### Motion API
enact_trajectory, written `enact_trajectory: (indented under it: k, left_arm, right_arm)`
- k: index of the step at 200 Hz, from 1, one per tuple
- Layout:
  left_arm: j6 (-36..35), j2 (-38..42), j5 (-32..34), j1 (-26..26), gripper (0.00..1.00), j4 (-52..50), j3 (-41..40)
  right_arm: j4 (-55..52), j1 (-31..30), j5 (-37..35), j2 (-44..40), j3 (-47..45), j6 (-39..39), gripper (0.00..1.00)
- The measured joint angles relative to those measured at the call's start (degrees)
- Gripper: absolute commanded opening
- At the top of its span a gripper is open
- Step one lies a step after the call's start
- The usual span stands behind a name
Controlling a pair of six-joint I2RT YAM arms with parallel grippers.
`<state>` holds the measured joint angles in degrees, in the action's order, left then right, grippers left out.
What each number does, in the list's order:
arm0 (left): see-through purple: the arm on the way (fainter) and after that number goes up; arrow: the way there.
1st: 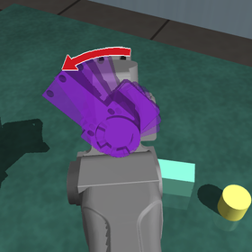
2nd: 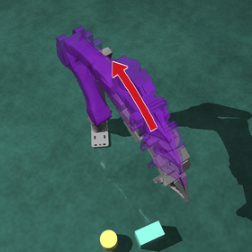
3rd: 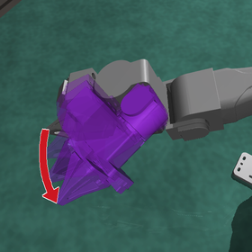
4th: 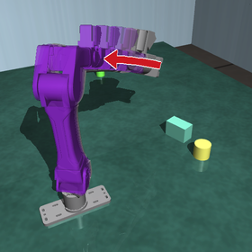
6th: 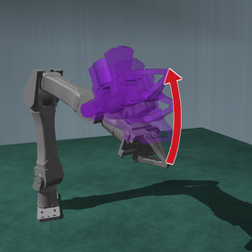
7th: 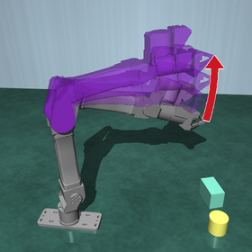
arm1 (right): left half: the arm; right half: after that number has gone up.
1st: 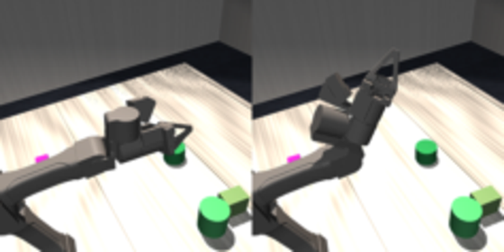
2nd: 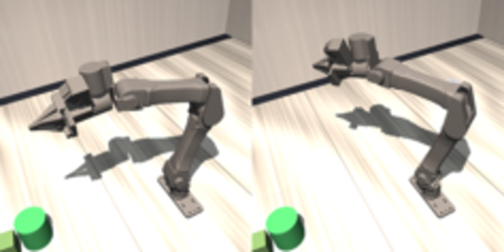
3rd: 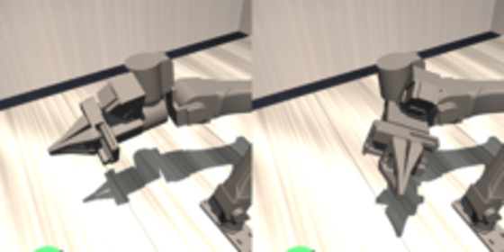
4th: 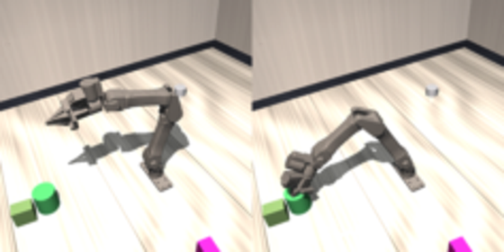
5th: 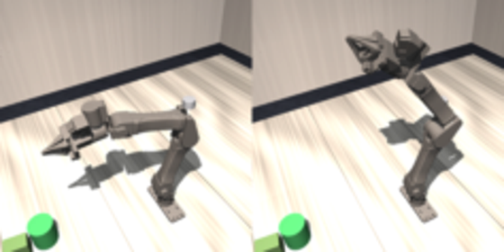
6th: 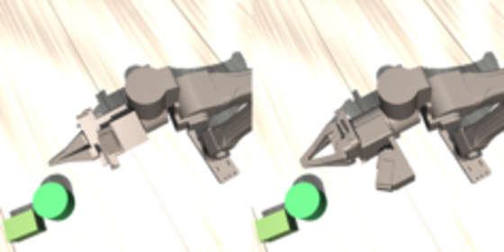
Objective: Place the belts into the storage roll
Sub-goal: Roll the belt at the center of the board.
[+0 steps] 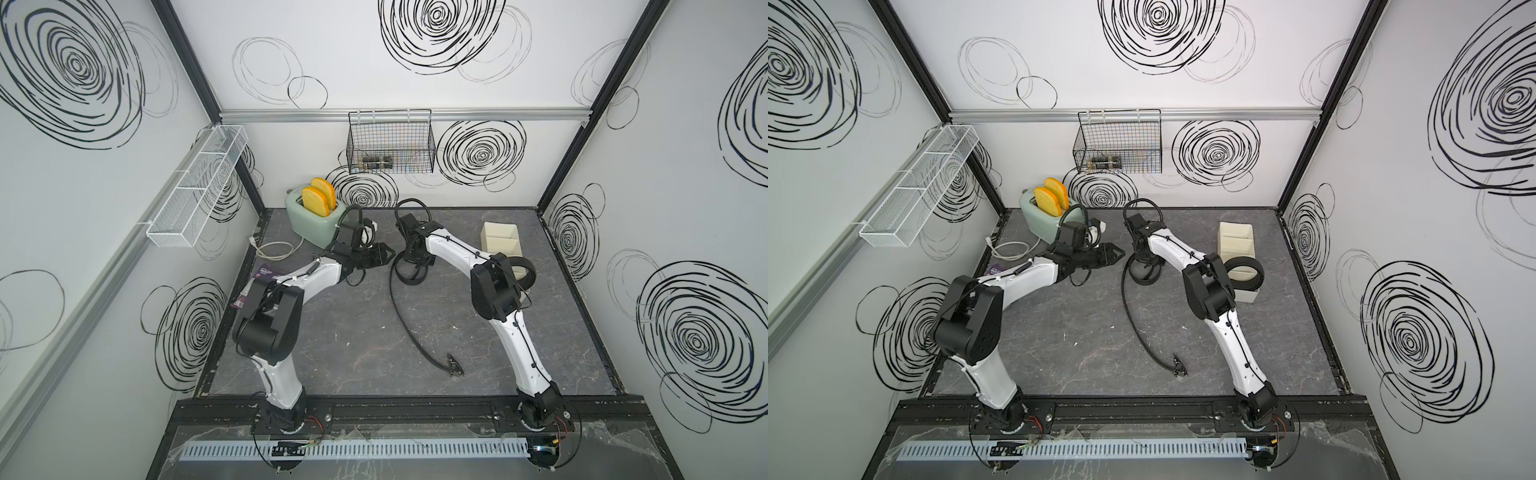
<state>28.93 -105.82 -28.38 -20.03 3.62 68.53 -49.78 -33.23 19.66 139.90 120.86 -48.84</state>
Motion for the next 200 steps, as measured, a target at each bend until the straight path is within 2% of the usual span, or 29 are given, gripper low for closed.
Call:
enact_trajectory:
  k: [43, 107, 143, 200]
  left_arm:
    - [-6.0, -7.1, 0.5, -3.3, 0.47, -1.9, 4.8]
    - [-12.2, -9.4, 5.4, -3.0, 0.48, -8.5, 10.4]
    - [-15.3, -13.9, 9.2, -2.2, 0.48, -8.7, 17.2]
    - [-18.6, -20.6, 11.3, -2.5, 0.48, -11.3, 23.2]
  right_arm:
    - [0.3, 0.7, 1.7, -0.4, -0.6, 0.0, 0.00]
    - [0.4, 1.7, 4.0, -0.9, -1.3, -0.2, 0.00]
    - [0.5, 1.7, 4.3, -0.9, -1.4, 0.0, 0.00]
    - [0.4, 1.7, 4.3, -0.9, -1.3, 0.1, 0.00]
